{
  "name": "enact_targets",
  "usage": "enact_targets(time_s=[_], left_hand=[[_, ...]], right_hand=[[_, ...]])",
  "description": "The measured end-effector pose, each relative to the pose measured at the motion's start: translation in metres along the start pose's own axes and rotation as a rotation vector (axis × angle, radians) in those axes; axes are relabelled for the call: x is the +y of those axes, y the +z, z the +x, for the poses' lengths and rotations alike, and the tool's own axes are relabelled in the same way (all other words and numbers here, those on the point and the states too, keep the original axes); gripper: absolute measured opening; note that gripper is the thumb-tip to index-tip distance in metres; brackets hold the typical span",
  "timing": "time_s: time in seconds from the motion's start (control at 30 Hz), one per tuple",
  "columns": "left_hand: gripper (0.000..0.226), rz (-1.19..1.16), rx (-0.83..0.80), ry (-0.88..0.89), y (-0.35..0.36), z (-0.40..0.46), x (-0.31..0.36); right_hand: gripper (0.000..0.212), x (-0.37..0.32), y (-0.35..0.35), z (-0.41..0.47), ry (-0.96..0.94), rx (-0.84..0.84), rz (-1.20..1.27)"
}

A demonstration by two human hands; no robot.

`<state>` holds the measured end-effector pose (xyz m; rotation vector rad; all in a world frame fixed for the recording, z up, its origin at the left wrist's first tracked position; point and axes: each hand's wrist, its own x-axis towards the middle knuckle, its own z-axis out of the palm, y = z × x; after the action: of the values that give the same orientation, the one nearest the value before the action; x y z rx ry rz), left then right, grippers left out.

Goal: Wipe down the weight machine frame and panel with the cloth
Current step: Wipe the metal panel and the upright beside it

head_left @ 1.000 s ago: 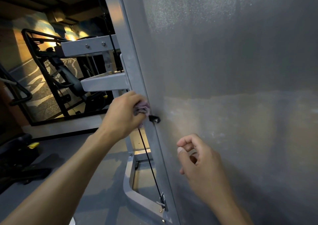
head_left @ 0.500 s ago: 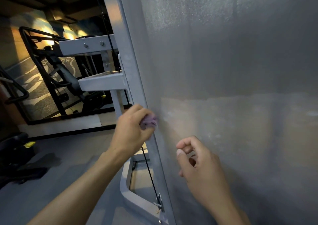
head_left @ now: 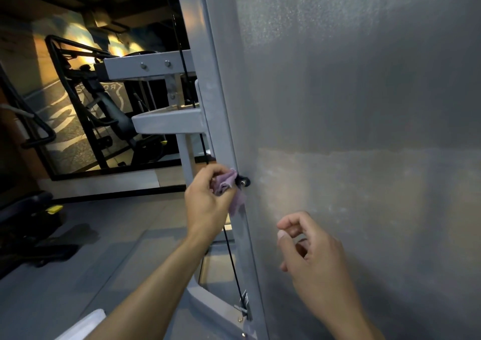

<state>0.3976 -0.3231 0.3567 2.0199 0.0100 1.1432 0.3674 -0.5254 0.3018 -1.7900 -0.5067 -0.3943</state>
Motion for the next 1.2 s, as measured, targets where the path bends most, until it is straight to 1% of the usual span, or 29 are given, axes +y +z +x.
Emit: enact_targets(time_s=[0.07, 0.13, 0.2, 0.27, 0.33, 0.4, 0.47, 0.67, 0.83, 0.9, 0.97, 1.0, 1.03, 1.1, 1.13, 1.2], left_hand=[[0.021, -0.011, -0.033, -0.003, -0.005, -0.001, -0.001], [0.027, 0.057, -0.096, 0.027, -0.018, 0.011, 0.003], [0.03, 0.126, -0.116, 0.062, -0.028, 0.025, 0.008], [0.026, 0.162, -0.184, 0.104, -0.032, 0.032, 0.013], [0.021, 0.284, -0.249, 0.192, -0.03, 0.032, 0.017], [0.013, 0.397, -0.263, 0.289, -0.026, 0.033, 0.018], [0.008, 0.452, -0.284, 0.352, -0.023, 0.034, 0.021], [0.007, 0.486, -0.375, 0.412, -0.031, 0.034, 0.021], [0.009, 0.468, -0.338, 0.425, -0.016, 0.026, 0.023], [0.01, 0.439, -0.394, 0.442, -0.019, 0.027, 0.025], [0.015, 0.42, -0.492, 0.476, -0.03, 0.029, 0.027], [0.016, 0.406, -0.503, 0.486, -0.036, 0.03, 0.028], [0.016, 0.38, -0.461, 0.465, -0.043, 0.031, 0.026], [0.015, 0.298, -0.321, 0.345, -0.053, 0.032, 0.018], [0.016, 0.272, -0.28, 0.29, -0.054, 0.031, 0.014], [0.017, 0.274, -0.246, 0.245, -0.05, 0.029, 0.009]], right_hand=[[0.02, 0.0, 0.0, 0.0, -0.004, 0.003, 0.002], [0.02, 0.0, -0.002, 0.0, -0.009, 0.013, -0.001], [0.019, 0.0, -0.002, 0.001, -0.004, 0.012, 0.001], [0.019, 0.0, -0.002, 0.0, 0.001, 0.007, 0.003], [0.02, -0.002, -0.001, 0.001, -0.006, 0.003, 0.006], [0.02, -0.001, 0.0, 0.001, -0.012, 0.004, 0.001], [0.02, 0.0, 0.003, 0.0, -0.014, 0.001, -0.012], [0.017, -0.004, 0.012, 0.0, -0.012, -0.022, -0.014], [0.016, -0.007, 0.023, -0.001, -0.003, -0.029, -0.015], [0.017, -0.008, 0.024, -0.002, -0.007, -0.023, -0.017], [0.018, -0.009, 0.024, -0.002, -0.009, -0.018, -0.021], [0.02, -0.009, 0.024, -0.002, -0.01, -0.012, -0.019], [0.021, -0.01, 0.023, -0.003, -0.011, -0.011, -0.014], [0.022, -0.011, 0.02, -0.004, -0.006, -0.018, -0.004], [0.022, -0.012, 0.018, -0.004, -0.005, -0.018, 0.0], [0.021, -0.012, 0.017, -0.004, -0.012, -0.013, 0.0]])
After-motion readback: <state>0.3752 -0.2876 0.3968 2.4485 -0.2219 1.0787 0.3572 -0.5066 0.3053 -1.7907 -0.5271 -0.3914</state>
